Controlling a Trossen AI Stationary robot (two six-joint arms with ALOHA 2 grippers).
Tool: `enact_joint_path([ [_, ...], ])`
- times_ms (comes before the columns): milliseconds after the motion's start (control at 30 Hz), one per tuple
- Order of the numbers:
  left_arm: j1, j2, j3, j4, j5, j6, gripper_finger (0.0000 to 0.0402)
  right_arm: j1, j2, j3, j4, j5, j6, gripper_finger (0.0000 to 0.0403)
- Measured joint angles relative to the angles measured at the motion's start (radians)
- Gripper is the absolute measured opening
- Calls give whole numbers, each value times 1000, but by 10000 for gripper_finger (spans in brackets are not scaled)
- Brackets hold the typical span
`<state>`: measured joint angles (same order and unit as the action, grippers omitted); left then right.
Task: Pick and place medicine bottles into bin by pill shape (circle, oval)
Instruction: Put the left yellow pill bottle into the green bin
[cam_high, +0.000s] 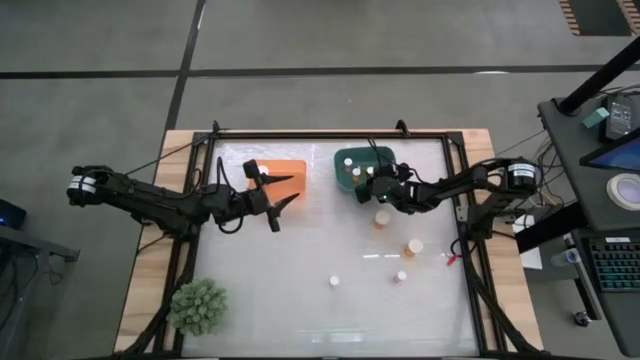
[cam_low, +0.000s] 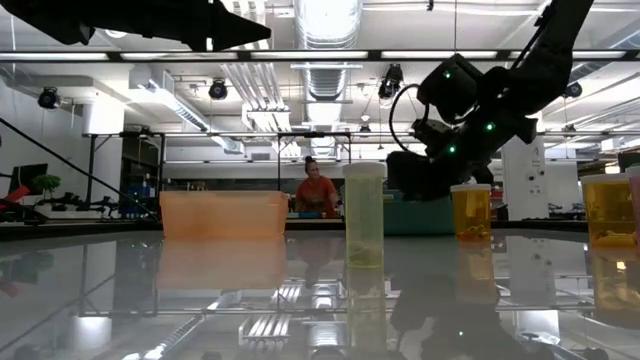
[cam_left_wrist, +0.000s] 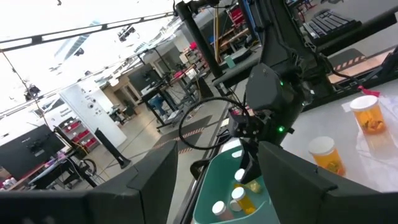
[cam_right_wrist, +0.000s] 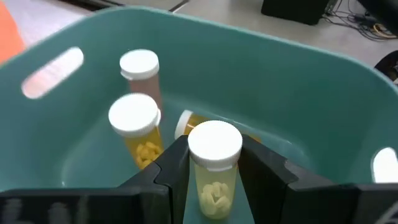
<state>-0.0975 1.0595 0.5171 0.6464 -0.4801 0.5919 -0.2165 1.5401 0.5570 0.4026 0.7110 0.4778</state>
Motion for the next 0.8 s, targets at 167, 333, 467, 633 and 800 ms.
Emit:
enact_joint_path([
  [167, 0, 0, 0, 0, 0, 0, 207, 0, 24, 8, 7, 8, 0, 118],
  [333, 0, 0, 0, 0, 0, 0, 207, 0, 20, 9, 3, 6, 0, 118],
  [467, 0, 0, 0, 0, 0, 0, 207, 0, 7, 8, -6, -4, -5, 118],
  [633, 0, 0, 0, 0, 0, 0, 207, 0, -15, 7, -5, -8, -17, 118],
  [800, 0, 0, -1, 0, 0, 0, 207, 0, -19, 7, -6, -7, -25, 118],
])
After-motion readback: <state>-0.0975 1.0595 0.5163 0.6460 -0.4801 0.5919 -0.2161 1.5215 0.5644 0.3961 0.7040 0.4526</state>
